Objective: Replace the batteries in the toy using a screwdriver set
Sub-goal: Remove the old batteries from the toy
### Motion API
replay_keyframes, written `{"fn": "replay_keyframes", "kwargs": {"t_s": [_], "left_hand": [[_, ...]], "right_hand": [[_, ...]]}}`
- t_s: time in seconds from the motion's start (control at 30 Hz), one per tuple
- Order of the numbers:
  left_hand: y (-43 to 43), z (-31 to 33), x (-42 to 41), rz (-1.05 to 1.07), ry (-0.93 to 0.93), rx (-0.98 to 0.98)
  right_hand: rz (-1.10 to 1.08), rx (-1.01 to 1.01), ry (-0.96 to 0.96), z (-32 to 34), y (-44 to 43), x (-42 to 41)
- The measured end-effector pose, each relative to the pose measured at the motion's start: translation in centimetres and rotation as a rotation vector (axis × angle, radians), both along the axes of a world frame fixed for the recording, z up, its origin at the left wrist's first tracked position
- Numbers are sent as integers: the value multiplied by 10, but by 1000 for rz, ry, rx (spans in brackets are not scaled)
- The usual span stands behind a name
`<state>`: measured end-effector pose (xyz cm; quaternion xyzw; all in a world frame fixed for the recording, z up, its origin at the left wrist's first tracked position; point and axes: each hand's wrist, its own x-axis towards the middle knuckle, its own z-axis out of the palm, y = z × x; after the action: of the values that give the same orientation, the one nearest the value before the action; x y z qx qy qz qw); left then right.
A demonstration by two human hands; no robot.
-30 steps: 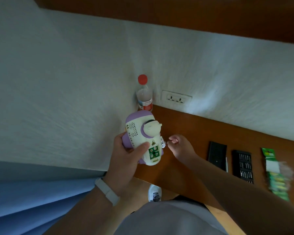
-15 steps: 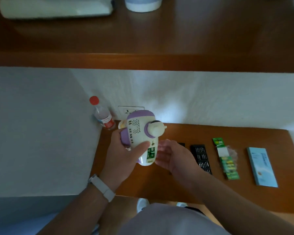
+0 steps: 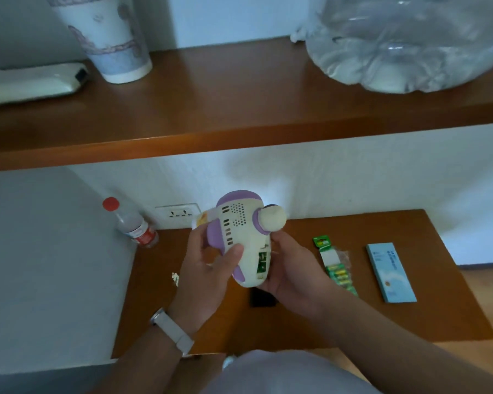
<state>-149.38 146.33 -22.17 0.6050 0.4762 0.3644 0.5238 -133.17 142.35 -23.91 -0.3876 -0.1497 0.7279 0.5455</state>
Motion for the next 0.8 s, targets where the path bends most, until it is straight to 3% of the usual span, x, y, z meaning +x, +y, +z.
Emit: {"fn": "replay_keyframes", "kwargs": {"t_s": [0.27, 0.47, 0.6, 0.8], "left_hand": [[3, -1, 18, -127, -35, -78], [7, -4, 15, -86, 6, -110], [12, -3, 10, -66, 150, -50], [11, 11, 10, -91, 521, 167]], "right_hand": [[83, 2, 88, -2, -3, 17], [55, -88, -46, -3, 2, 19], [-7, -125, -44, -11, -3, 12], [-18, -111, 42, -12, -5, 3]]}}
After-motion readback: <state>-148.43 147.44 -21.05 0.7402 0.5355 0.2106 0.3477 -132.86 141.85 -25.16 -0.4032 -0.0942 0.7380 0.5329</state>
